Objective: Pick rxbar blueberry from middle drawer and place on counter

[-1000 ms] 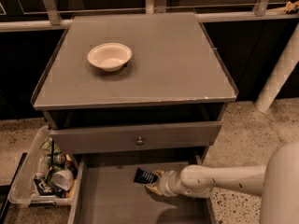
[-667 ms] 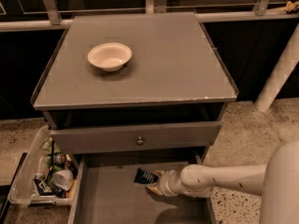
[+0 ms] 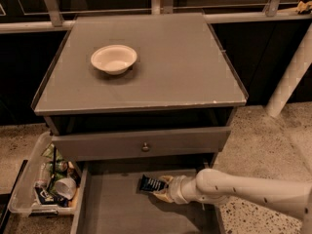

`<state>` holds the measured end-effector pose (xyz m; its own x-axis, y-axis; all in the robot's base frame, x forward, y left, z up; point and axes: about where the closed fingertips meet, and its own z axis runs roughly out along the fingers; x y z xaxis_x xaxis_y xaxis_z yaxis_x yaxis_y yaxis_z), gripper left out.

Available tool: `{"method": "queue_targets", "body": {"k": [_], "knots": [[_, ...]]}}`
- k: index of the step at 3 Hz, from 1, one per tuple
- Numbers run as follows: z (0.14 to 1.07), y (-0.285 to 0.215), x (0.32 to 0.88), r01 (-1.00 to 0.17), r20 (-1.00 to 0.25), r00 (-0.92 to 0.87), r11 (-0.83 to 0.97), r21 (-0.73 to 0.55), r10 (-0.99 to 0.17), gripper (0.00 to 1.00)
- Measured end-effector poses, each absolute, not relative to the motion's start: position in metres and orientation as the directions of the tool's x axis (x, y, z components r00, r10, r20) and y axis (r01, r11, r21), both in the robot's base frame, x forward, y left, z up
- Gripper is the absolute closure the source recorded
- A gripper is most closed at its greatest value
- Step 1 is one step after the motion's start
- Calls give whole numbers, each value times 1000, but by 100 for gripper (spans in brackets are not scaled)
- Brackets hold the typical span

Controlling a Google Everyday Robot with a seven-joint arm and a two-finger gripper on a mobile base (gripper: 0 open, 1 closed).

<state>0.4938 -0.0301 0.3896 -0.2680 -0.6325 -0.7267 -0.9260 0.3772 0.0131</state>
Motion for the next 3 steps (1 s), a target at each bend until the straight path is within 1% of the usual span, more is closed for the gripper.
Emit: {"method": "queue_targets", "body": {"k": [2, 3], "knots": [[475, -52, 473, -950, -789, -184, 313, -11, -587, 100], [530, -71, 463, -950, -787, -136, 305, -69, -602, 100]]}}
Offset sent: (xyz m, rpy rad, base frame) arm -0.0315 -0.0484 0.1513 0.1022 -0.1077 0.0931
